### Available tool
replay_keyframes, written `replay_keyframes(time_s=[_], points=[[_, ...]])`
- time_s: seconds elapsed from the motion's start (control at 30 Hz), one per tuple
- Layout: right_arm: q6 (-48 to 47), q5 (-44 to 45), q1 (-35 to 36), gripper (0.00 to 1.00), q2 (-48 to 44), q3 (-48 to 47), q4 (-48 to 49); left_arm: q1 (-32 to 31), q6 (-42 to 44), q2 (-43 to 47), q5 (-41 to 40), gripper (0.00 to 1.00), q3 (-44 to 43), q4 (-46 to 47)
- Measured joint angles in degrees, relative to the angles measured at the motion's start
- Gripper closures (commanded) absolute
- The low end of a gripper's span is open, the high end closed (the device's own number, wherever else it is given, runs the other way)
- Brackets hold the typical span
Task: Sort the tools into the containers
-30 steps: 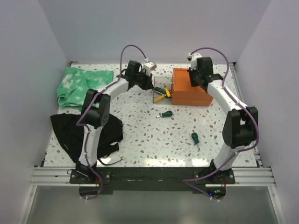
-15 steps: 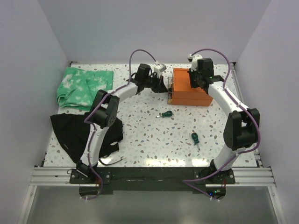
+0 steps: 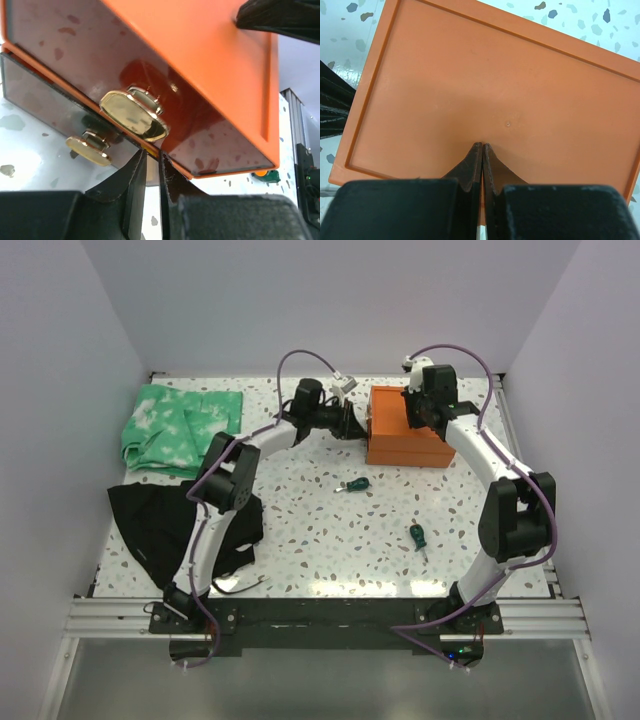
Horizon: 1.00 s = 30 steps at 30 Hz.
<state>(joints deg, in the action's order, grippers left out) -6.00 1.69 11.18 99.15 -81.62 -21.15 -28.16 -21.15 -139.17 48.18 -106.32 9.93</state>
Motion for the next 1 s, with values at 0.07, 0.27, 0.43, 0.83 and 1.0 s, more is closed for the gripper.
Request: replay_keyframes(time_s=[0.07,0.27,0.43,0.83,1.0], points=[[-0.04,0.02,0.00,1.00,-0.13,0.20,0.07,-0.17,-0.94,-0.04,0.39,0.76,0.09,0.98],[-0.15,0.02,0.02,1.00,-0.92,1.03,0.11,0.20,-1.84,-0.02,0.79,0.72,0.15,0.35],[-0.48,0.02,0.02,1.00,-0.96,1.11,0.15,2.25,-0.33,3.15,0.39,0.64,5.73,-4.59],[-0.81,0.04,0.02,1.00,-1.09,1.53,0.61,8.90,-5.57,10.86,-5.42,0.00,8.07,-4.68],[-1.18,0.07,0.02,1.00,-1.44,2.25,1.38,6.16,-8.02,9.55,-8.39,0.00,2.89,-4.81]])
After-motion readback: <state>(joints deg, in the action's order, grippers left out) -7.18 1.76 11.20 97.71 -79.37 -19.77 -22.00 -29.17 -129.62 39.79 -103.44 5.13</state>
